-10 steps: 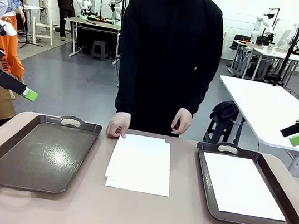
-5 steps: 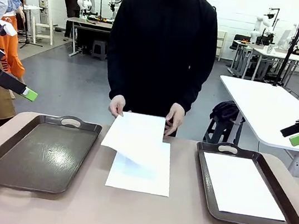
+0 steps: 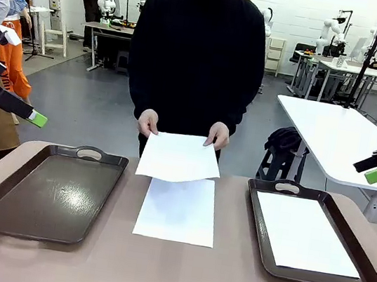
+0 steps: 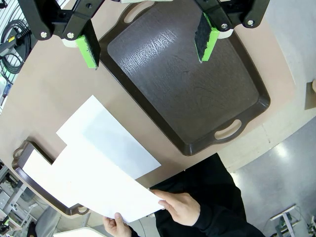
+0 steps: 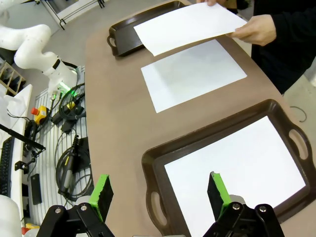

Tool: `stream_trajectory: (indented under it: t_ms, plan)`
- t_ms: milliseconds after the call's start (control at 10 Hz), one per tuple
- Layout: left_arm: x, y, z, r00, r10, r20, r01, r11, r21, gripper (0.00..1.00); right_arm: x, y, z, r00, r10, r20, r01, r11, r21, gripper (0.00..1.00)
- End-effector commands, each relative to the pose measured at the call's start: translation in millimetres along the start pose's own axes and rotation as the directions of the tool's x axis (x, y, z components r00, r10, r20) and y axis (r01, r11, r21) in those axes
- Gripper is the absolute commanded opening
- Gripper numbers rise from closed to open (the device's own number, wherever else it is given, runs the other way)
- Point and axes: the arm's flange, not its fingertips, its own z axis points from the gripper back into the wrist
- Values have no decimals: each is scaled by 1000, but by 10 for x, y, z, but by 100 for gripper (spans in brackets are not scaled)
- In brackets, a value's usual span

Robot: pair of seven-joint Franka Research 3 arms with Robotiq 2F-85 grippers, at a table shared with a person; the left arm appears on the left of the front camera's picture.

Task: Sort the A4 documents.
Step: Receive the A4 Paper.

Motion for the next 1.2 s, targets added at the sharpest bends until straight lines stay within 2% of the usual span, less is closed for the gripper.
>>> stream_trajectory:
  t_ms: [0,1100]
  plan:
    - [-9,19,-7,1000,0,8,0,1000,-10,100,11,5,-1,1000,6,-1,-6,1000,3,100]
    - [-9,19,-7,1000,0,8,0,1000,-10,100,11,5,-1,1000,6,-1,-6,1000,3,100]
